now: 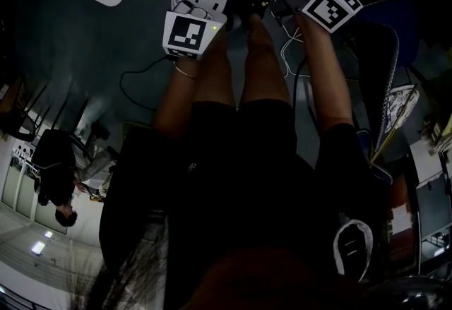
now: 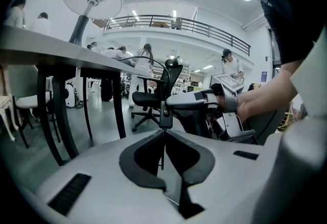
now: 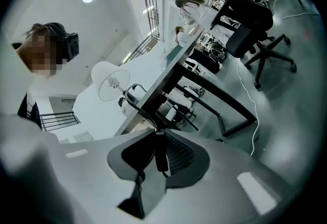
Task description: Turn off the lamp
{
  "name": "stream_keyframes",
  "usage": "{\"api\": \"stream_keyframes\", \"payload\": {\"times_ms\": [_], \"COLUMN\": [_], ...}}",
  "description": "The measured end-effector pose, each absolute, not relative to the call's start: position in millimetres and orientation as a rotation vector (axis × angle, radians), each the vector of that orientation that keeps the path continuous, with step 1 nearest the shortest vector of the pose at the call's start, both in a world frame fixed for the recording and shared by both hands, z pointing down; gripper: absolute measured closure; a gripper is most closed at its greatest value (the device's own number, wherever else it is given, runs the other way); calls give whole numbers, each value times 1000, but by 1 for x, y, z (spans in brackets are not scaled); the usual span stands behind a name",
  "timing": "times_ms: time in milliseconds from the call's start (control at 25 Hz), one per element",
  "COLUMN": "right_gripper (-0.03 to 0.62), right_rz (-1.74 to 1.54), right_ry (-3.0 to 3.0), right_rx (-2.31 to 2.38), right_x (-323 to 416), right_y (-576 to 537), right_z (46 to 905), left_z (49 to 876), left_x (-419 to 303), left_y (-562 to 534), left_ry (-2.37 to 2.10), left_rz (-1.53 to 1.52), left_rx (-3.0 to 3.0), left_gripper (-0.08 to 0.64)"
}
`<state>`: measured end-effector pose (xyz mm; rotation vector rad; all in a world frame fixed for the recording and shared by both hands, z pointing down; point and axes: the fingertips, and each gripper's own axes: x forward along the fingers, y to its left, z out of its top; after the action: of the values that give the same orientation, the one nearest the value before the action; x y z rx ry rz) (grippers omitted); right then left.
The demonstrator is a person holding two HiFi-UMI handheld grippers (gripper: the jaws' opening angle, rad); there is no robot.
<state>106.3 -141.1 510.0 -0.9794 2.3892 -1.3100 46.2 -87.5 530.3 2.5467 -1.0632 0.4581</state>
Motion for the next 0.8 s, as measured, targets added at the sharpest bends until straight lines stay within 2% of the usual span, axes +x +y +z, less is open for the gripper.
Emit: {"api": "stream_keyframes", "payload": {"times_ms": [800], "right_gripper": [532], "right_rz": [-1261], "right_ry": [2461], "right_rx": [-1232], "right_x": [113], "right_y": [-158], "right_z": [566], "left_z": [522], "left_x": [61], "left_y": [-84], "left_ry": [-986], "left_rz": [372], "left_rx": [2523], "left_gripper": [554]}}
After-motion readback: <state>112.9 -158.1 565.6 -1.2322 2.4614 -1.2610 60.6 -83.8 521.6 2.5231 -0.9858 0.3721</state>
